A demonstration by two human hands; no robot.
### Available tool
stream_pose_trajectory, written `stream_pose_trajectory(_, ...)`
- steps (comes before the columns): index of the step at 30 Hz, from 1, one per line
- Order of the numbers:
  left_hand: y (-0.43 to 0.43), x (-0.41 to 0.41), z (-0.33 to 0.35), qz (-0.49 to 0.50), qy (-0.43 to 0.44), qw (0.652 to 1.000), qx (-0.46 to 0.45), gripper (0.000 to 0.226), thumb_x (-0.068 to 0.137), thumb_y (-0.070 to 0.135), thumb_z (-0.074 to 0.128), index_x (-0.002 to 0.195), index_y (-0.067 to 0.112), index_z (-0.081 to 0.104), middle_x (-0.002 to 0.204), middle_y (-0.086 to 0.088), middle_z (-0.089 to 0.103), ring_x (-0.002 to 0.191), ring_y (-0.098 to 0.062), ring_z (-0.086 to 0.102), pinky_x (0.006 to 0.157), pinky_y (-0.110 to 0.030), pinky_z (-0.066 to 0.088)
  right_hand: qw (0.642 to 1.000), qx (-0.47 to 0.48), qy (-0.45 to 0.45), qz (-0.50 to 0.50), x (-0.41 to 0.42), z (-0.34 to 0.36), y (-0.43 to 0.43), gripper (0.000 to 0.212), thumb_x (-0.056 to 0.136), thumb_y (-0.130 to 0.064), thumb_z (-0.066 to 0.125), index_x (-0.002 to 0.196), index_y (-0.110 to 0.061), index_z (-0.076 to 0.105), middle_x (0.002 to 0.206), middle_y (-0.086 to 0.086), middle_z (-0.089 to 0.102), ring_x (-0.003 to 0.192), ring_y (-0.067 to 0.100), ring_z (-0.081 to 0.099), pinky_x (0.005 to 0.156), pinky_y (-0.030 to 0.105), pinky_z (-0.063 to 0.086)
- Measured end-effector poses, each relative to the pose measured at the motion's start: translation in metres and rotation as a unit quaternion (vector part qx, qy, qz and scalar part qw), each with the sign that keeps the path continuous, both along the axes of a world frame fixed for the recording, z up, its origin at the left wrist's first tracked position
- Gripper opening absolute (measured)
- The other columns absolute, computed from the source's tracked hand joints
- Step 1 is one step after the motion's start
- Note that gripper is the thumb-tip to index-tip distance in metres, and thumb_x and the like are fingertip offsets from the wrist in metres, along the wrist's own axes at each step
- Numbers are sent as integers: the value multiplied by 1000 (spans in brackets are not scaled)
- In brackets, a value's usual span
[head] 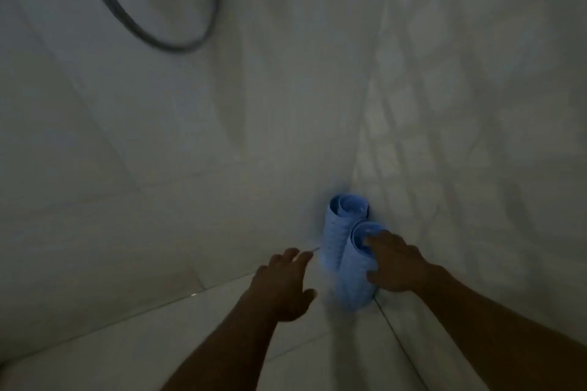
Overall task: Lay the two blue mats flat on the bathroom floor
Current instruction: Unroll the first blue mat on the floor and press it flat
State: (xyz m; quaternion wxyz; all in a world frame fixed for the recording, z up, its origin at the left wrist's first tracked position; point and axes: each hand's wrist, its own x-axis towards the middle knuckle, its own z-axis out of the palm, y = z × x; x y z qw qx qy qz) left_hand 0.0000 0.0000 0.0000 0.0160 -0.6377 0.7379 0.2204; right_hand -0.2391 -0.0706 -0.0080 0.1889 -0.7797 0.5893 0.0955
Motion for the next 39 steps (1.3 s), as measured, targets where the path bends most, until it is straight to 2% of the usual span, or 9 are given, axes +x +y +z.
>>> stream_pose_trajectory(3,-32,-23,-87,-23,5,1000,-20,83,97,45,61,161,31,11,170,-2,13,151,-29,24,119,-50,32,997,-50,57,1,-9,-78,-27,87,91,-49,56,157,-18,8,164,7,10,151,28,13,119,45,21)
stream_pose_trajectory(9,-104,-63,-200,-66,77,980,-171,91,95,32,66,162,24,4,170,-3,10,146,-32,32,115,-48,37,988,-150,-26,-6,-26,-182,-76,29,91,-28,56,116,-12,58,120,8,65,102,22,62,87,37,53)
stream_pose_trajectory(14,-95,-68,-216,-90,102,966,-220,88,93,34,67,161,29,12,171,-3,10,150,-31,27,114,-52,38,984,-153,-6,95,-23,-170,-48,36,94,-33,59,128,-20,58,128,0,64,114,18,60,96,32,47)
stream_pose_trajectory(19,-45,-13,-186,-61,84,968,-228,80,79,50,81,143,19,44,167,-3,23,151,-22,22,119,-43,32,970,-97,14,223,23,-138,-10,32,93,-39,60,122,-25,63,122,-7,66,106,9,61,94,31,50)
stream_pose_trajectory(24,17,83,-174,29,-15,985,-171,62,66,70,81,104,24,64,108,2,67,100,-22,59,80,-36,50,945,-91,-4,316,117,-125,39,19,88,-43,67,81,-30,56,76,-14,53,74,9,53,71,29,42)
stream_pose_trajectory(27,57,138,-175,65,-61,983,-158,53,73,70,75,84,19,70,90,-1,70,89,-25,64,78,-40,56,933,-66,-10,354,174,-141,61,29,82,-52,70,81,-26,57,81,-6,57,77,16,56,67,28,41)
stream_pose_trajectory(30,95,184,-186,107,-54,984,-133,53,72,71,75,105,30,67,110,4,70,106,-21,64,89,-43,55,918,-35,-90,385,213,-160,79,32,84,-50,70,98,-21,67,100,-7,66,89,15,62,74,24,49)
stream_pose_trajectory(34,117,206,-196,138,-5,988,-75,100,68,66,83,151,36,36,153,2,49,137,-23,48,109,-44,45,901,-15,-159,404,237,-173,95,36,87,-53,62,108,-24,66,112,-4,68,96,14,65,87,41,54)
stream_pose_trajectory(39,109,213,-210,172,7,984,-53,49,76,66,77,94,22,66,97,-2,67,92,-23,63,75,-35,49,929,-56,-128,344,228,-186,84,36,85,-58,63,106,-29,60,104,-7,63,89,14,58,82,37,51)
